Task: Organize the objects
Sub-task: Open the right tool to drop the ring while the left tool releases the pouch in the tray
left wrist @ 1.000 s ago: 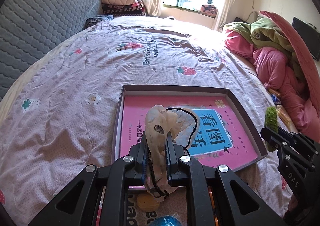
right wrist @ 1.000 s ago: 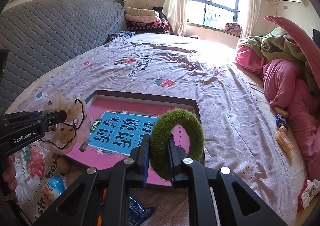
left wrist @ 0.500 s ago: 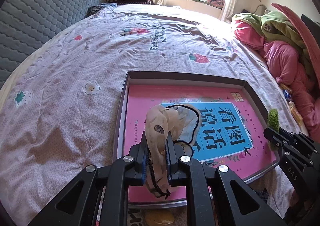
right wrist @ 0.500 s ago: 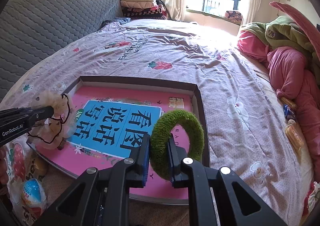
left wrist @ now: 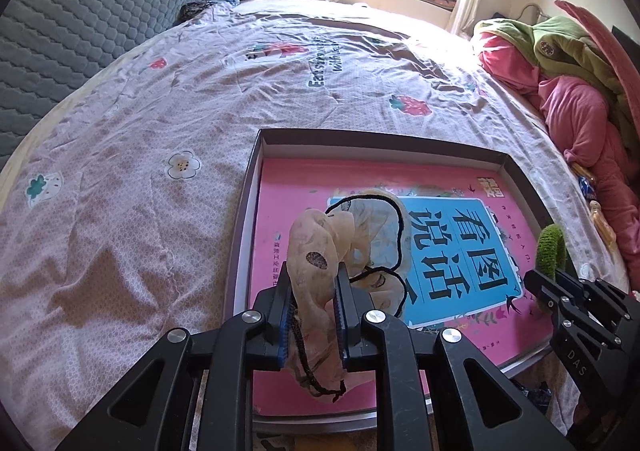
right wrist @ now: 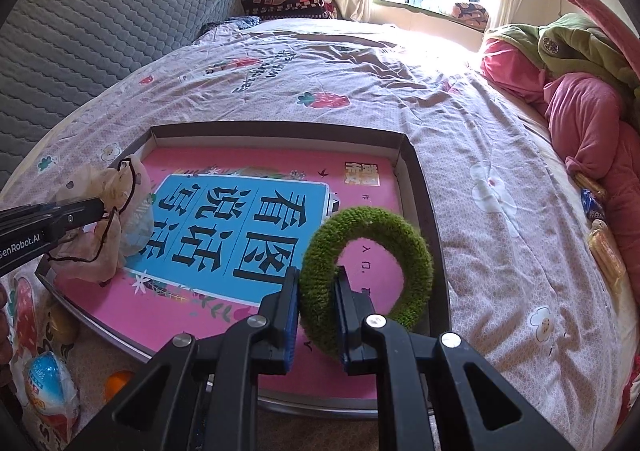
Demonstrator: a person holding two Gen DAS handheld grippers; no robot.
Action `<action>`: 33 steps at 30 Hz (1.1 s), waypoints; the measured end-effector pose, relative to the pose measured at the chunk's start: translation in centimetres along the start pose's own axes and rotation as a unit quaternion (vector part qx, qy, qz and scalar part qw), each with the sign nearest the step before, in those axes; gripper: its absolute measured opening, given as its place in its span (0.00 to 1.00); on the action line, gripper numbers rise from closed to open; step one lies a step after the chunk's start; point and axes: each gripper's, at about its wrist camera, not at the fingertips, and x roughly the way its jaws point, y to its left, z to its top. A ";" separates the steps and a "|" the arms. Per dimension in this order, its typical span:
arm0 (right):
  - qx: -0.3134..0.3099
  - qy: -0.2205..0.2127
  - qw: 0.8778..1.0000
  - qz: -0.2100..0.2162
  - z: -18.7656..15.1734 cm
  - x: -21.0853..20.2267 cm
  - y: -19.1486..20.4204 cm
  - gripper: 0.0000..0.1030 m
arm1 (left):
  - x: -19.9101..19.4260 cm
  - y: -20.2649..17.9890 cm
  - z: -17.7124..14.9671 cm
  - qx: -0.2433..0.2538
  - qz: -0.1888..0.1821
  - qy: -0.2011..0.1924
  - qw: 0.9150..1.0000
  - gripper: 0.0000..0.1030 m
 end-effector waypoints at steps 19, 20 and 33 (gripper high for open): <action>0.015 -0.022 1.000 -0.013 0.1 -1.9 -0.8 0.48 | -2.0 0.8 0.6 -0.028 -0.019 -0.012 0.999 0.55; 0.015 -0.024 0.999 -0.014 0.0 -2.1 -0.8 0.48 | -2.2 0.8 0.7 -0.028 -0.019 -0.014 0.999 0.56; 0.010 -0.048 0.999 -0.004 0.2 -5.0 0.1 0.53 | -5.8 1.2 0.5 -0.036 -0.019 -0.042 0.998 0.64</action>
